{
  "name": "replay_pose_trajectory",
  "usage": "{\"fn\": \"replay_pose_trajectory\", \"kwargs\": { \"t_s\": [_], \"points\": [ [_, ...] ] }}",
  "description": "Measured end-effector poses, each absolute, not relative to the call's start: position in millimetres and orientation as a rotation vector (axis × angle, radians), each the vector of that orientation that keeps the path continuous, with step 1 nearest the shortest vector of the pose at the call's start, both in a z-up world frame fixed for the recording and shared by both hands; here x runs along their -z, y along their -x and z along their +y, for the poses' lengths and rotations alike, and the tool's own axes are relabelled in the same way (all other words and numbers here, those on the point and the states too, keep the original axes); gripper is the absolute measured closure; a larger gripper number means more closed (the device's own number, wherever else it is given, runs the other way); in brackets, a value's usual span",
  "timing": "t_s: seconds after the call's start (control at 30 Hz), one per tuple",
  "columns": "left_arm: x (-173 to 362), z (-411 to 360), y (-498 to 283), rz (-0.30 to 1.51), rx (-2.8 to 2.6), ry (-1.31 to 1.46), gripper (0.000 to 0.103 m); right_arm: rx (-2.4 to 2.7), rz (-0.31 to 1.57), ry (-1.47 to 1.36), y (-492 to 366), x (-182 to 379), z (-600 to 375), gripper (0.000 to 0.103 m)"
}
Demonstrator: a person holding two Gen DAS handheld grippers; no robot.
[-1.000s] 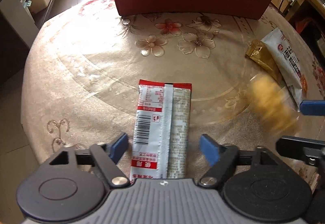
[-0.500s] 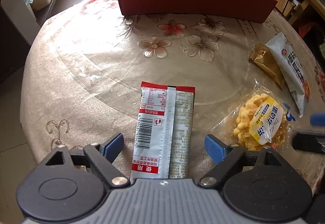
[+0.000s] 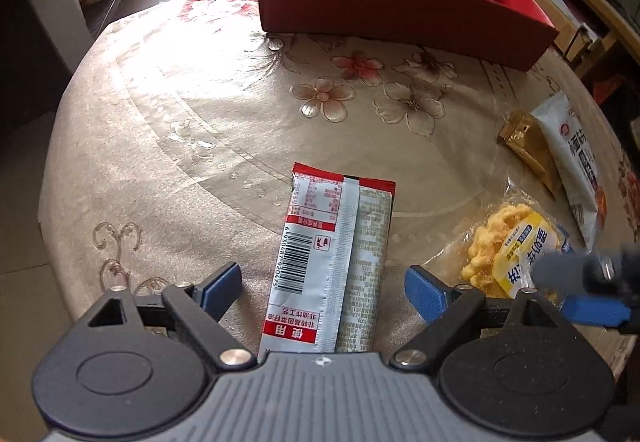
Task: Organize snacks
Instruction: 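Close the left tool on the strip packet while the right tool holds the waffle packet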
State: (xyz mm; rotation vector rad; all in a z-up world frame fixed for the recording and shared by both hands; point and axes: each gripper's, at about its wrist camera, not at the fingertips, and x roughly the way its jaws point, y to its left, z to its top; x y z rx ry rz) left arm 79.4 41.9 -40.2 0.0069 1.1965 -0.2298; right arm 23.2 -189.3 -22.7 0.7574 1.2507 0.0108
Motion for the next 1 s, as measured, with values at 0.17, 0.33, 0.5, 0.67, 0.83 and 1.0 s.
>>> {"fn": "replay_pose_trajectory", "kwargs": {
  "t_s": [0.17, 0.33, 0.5, 0.67, 0.83, 1.0],
  "points": [
    [40.0, 42.3, -76.5, 1.184, 0.217, -0.017, 0.015, 0.046, 1.210, -0.691, -53.9, 15.6, -170.3, 0.012],
    [42.8, 34.9, -74.9, 1.176, 0.218, -0.056, 0.010, 0.096, 1.266, -0.431, -93.4, 26.6, -142.6, 0.014],
    [43.1, 33.8, -75.5, 1.176, 0.226, -0.066, 0.010, 0.007, 1.264, -0.094, -96.0, 27.1, -121.9, 0.024],
    [41.3, 43.3, -84.7, 1.189, 0.216, 0.000, 0.009, -0.023, 1.275, -0.047, -70.0, 17.9, -155.5, 0.027],
    [46.8, 31.5, -95.1, 1.172, 0.174, -0.086, 0.006, -0.015, 1.237, -0.075, -57.4, 15.6, -179.3, 0.027],
    [44.3, 30.9, -89.0, 1.172, 0.144, -0.084, 0.017, -0.031, 1.237, -0.096, -55.8, 16.0, -190.4, 0.029]
  ]
}}
